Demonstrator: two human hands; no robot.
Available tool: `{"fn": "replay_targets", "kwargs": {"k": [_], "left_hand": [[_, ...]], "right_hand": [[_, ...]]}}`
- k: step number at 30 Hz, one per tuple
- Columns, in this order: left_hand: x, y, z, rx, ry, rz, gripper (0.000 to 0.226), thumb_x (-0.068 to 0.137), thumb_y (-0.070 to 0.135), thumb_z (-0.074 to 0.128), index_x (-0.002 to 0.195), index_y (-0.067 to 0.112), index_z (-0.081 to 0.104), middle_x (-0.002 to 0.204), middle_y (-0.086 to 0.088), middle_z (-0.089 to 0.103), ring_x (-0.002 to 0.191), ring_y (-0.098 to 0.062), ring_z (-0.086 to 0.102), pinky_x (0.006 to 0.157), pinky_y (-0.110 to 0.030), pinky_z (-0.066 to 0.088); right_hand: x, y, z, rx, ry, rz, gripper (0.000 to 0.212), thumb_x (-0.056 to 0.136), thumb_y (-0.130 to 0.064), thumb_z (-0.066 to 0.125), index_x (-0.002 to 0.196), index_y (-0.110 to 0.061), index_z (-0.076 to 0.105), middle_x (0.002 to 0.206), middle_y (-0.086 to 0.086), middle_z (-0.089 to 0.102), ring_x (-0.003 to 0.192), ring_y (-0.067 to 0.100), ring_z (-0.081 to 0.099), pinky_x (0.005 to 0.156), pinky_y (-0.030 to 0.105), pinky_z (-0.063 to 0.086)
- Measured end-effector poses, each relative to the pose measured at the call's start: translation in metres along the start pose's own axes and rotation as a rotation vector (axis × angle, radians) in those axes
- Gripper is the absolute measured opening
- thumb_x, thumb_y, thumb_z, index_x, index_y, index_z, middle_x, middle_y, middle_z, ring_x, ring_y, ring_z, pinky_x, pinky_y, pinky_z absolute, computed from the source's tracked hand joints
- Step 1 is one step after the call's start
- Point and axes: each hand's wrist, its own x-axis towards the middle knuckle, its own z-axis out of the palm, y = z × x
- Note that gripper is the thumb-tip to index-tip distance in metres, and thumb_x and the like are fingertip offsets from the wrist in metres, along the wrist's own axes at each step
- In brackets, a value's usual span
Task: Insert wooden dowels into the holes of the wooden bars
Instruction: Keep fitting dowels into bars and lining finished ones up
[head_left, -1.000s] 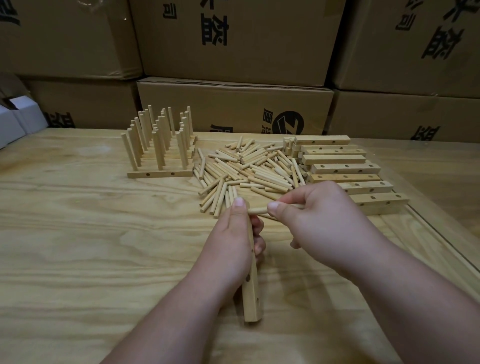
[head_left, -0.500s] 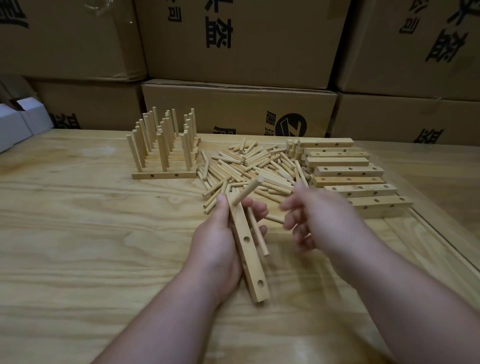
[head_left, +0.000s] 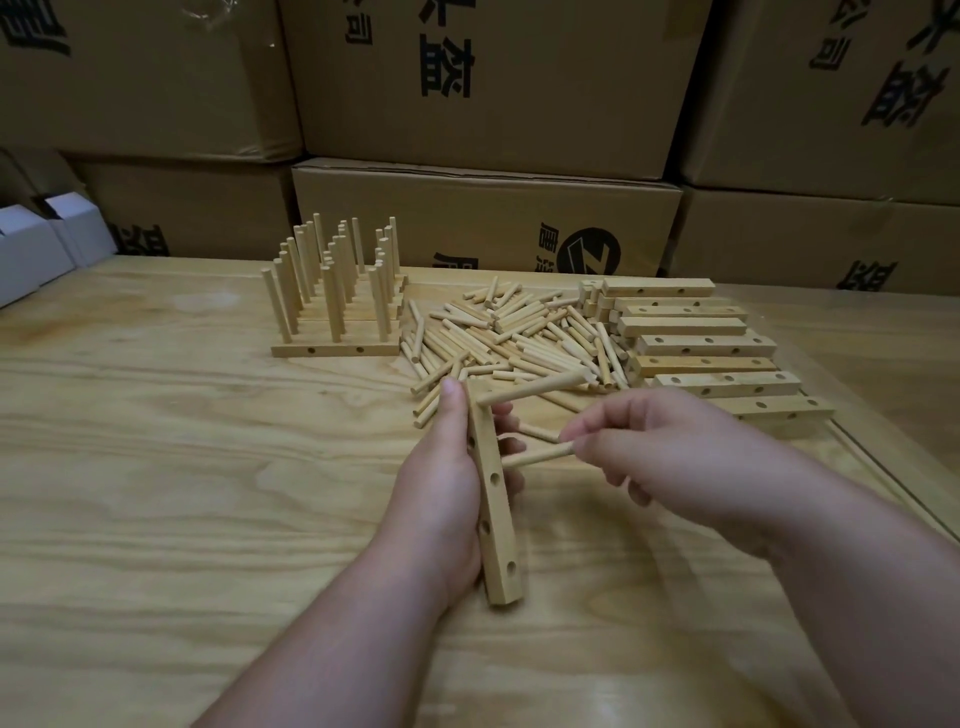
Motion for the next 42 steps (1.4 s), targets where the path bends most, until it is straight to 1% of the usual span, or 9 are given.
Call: {"fn": "replay_targets", "kwargs": {"k": [2, 5, 11, 16, 21, 25, 30, 36, 42], "left_hand": [[0.000, 0.001, 0.000, -0.034, 0.032, -0.010, 0.056, 0.097, 0.063, 0.046, 0.074, 0.023, 0.078, 0.075, 0.000, 0.065, 0.057, -0.012, 0.058, 0.049, -0.028, 0.046], [-0.001, 0.004, 0.002, -0.116, 0.022, -0.030, 0.050, 0.098, 0.060, 0.046, 0.088, 0.016, 0.068, 0.070, -0.001, 0.059, 0.052, -0.014, 0.050, 0.043, -0.026, 0.040], [-0.002, 0.006, 0.001, -0.111, 0.035, -0.051, 0.050, 0.097, 0.060, 0.048, 0.094, 0.014, 0.067, 0.077, -0.005, 0.072, 0.065, -0.021, 0.069, 0.055, -0.031, 0.056], [-0.005, 0.009, 0.003, -0.144, -0.019, -0.065, 0.052, 0.100, 0.058, 0.044, 0.108, 0.010, 0.061, 0.084, -0.012, 0.077, 0.075, -0.029, 0.076, 0.056, -0.035, 0.061], [-0.007, 0.010, 0.004, -0.184, -0.046, -0.098, 0.053, 0.100, 0.059, 0.042, 0.119, 0.012, 0.056, 0.096, -0.015, 0.078, 0.088, -0.036, 0.076, 0.054, -0.036, 0.060], [-0.007, 0.010, 0.005, -0.208, -0.035, -0.091, 0.052, 0.101, 0.058, 0.040, 0.122, 0.013, 0.055, 0.097, -0.016, 0.078, 0.086, -0.037, 0.076, 0.055, -0.038, 0.060], [-0.007, 0.011, 0.003, -0.239, -0.054, -0.089, 0.053, 0.103, 0.057, 0.035, 0.118, 0.012, 0.057, 0.095, -0.017, 0.078, 0.080, -0.035, 0.077, 0.051, -0.034, 0.058], [-0.007, 0.013, -0.005, -0.280, -0.190, -0.108, 0.052, 0.103, 0.042, 0.027, 0.126, 0.004, 0.055, 0.113, -0.025, 0.072, 0.093, -0.040, 0.074, 0.073, -0.044, 0.060], [-0.007, 0.010, -0.001, -0.229, -0.231, -0.111, 0.045, 0.102, 0.033, 0.029, 0.129, 0.009, 0.056, 0.119, -0.022, 0.072, 0.104, -0.037, 0.072, 0.083, -0.043, 0.057]], "right_hand": [[-0.002, 0.000, -0.007, -0.042, -0.074, -0.044, 0.016, 0.095, -0.028, 0.063, 0.089, -0.038, 0.074, 0.064, -0.009, 0.060, 0.059, 0.009, 0.051, 0.060, 0.033, 0.044], [-0.005, 0.000, -0.002, -0.087, -0.145, -0.122, 0.015, 0.096, -0.031, 0.061, 0.092, -0.040, 0.072, 0.065, -0.011, 0.063, 0.063, 0.011, 0.052, 0.062, 0.036, 0.045], [-0.003, 0.002, 0.010, -0.159, -0.007, -0.244, 0.012, 0.096, -0.033, 0.060, 0.091, -0.039, 0.069, 0.056, -0.020, 0.056, 0.047, 0.000, 0.044, 0.041, 0.017, 0.037], [-0.004, 0.004, 0.013, -0.242, 0.031, -0.320, 0.003, 0.092, -0.031, 0.069, 0.089, -0.031, 0.070, 0.056, -0.023, 0.060, 0.050, -0.003, 0.052, 0.044, 0.014, 0.036], [-0.005, 0.004, 0.016, -0.333, 0.057, -0.357, 0.005, 0.091, -0.035, 0.070, 0.092, -0.038, 0.073, 0.075, -0.020, 0.071, 0.062, 0.000, 0.058, 0.055, 0.023, 0.047], [-0.002, 0.006, 0.021, -0.329, 0.015, -0.341, 0.009, 0.093, -0.037, 0.067, 0.098, -0.041, 0.074, 0.086, -0.020, 0.075, 0.077, 0.001, 0.068, 0.074, 0.037, 0.059], [-0.001, 0.008, 0.028, -0.373, 0.057, -0.373, 0.013, 0.094, -0.038, 0.065, 0.102, -0.040, 0.075, 0.085, -0.018, 0.075, 0.075, 0.004, 0.069, 0.072, 0.040, 0.059], [0.002, 0.011, 0.030, -0.328, 0.074, -0.317, 0.011, 0.093, -0.040, 0.066, 0.098, -0.038, 0.076, 0.082, -0.010, 0.076, 0.078, 0.013, 0.071, 0.074, 0.044, 0.059], [0.004, 0.010, 0.021, -0.138, 0.093, -0.270, 0.008, 0.094, -0.030, 0.069, 0.091, -0.028, 0.077, 0.084, -0.018, 0.076, 0.083, -0.002, 0.069, 0.082, 0.031, 0.056]]}}
